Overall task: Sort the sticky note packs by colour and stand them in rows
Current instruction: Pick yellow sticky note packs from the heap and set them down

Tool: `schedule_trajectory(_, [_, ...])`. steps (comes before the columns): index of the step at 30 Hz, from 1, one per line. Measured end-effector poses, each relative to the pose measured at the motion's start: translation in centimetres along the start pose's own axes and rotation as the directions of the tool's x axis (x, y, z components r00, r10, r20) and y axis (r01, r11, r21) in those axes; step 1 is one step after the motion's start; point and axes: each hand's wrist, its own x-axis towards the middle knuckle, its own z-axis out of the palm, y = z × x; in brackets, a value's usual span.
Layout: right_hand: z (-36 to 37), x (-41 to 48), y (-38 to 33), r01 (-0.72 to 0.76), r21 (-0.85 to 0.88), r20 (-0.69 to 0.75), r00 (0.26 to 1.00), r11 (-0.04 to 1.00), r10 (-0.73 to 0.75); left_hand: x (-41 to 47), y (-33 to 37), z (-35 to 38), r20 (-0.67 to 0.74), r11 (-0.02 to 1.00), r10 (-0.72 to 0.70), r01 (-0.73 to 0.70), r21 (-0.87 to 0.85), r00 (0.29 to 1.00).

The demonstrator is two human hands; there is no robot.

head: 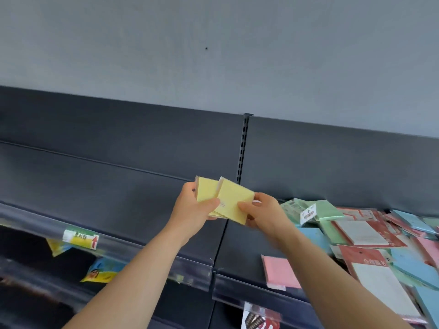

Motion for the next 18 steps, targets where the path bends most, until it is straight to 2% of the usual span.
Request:
schedule_trajectory(4, [6.8, 0.6, -2.2, 0.005, 0.088, 0.076, 0.997, 0.996, -0.012, 1.2, 0.1, -6.6, -0.067, 1.0, -0.012, 0.01, -0.022, 0.998])
schedule_trajectory(9, [16.9, 1.6, -4.5, 0.02, 0.136, 0.135, 0.99, 0.99, -0.039, 2.3, 0.8, -16.6, -0.082, 1.0, 0.013, -0.012, 0.021, 0.997])
schedule_trajectory(12, [23.4, 1.9, -5.9, 0.026, 0.122, 0.146, 0.988, 0.992, -0.043, 2.7, 1.2, -23.1, -0.075, 1.0, 0.004, -0.003, 0.017, 0.997])
schedule_trajectory(18, [35.5, 2.2, -8.2, -0.032, 0.21, 0.172, 0.985, 0.977, -0.004, 3.6, 1.6, -34.8, -0.139, 0.999, -0.037, 0.035, -0.019, 0.99])
